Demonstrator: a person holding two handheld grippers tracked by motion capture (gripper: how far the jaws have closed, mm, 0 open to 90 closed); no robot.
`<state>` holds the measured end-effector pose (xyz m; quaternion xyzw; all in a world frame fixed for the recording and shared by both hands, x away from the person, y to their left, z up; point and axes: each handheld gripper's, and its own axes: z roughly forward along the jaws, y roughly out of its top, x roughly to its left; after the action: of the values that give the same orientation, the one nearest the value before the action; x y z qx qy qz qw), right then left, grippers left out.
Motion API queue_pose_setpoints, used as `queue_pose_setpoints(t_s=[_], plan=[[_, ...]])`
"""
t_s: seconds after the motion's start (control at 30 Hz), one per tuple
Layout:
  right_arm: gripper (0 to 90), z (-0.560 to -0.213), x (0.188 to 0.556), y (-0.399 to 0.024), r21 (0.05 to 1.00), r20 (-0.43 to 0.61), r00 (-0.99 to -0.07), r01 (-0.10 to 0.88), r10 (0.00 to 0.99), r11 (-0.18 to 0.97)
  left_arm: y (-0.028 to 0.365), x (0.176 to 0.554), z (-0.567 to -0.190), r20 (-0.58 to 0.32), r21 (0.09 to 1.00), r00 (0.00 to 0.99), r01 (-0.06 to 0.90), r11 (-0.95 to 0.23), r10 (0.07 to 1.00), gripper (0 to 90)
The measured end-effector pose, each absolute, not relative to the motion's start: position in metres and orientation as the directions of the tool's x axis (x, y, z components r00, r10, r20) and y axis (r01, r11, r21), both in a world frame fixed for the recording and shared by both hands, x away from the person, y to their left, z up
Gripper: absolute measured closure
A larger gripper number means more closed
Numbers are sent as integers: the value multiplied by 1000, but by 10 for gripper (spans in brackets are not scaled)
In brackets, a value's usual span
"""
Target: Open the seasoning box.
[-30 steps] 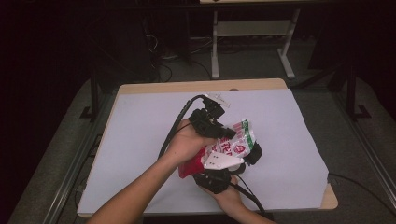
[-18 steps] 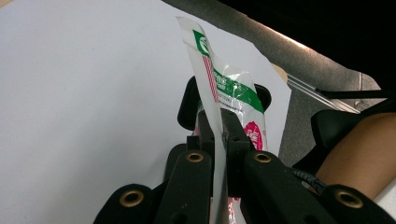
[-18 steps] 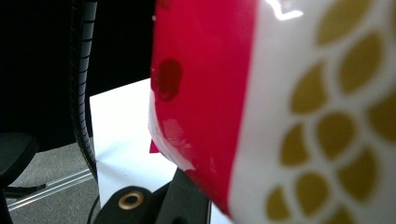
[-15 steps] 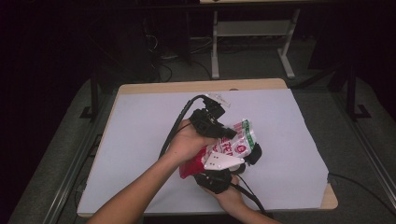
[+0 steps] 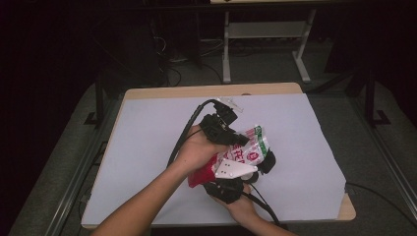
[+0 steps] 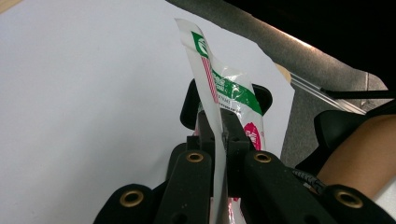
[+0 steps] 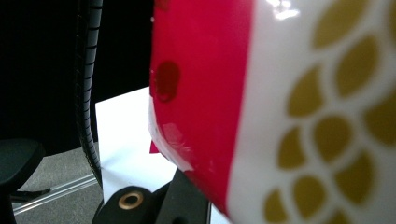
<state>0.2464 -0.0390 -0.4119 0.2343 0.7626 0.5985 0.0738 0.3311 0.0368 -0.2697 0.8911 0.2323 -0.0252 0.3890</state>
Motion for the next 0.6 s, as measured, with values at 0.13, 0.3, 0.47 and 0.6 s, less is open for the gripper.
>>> queue_pose_setpoints(t_s=[0.13, 0.3, 0.47, 0.6], plan=[[900, -412, 247, -39, 948, 172, -879, 270, 444, 166, 36, 331, -269, -223, 675, 889, 436, -595, 400, 899], [900, -412, 246, -39, 948, 175, -880, 272, 442, 164, 35, 331, -269, -224, 669, 888, 439, -599, 401, 900], [900, -412, 246, -38, 949, 173, -881, 268, 441, 165, 35, 330, -270, -224, 662, 888, 442, -605, 402, 900], [900, -414, 245, -37, 948, 173, -883, 269, 437, 169, 34, 330, -273, -215, 652, 893, 433, -623, 396, 900]])
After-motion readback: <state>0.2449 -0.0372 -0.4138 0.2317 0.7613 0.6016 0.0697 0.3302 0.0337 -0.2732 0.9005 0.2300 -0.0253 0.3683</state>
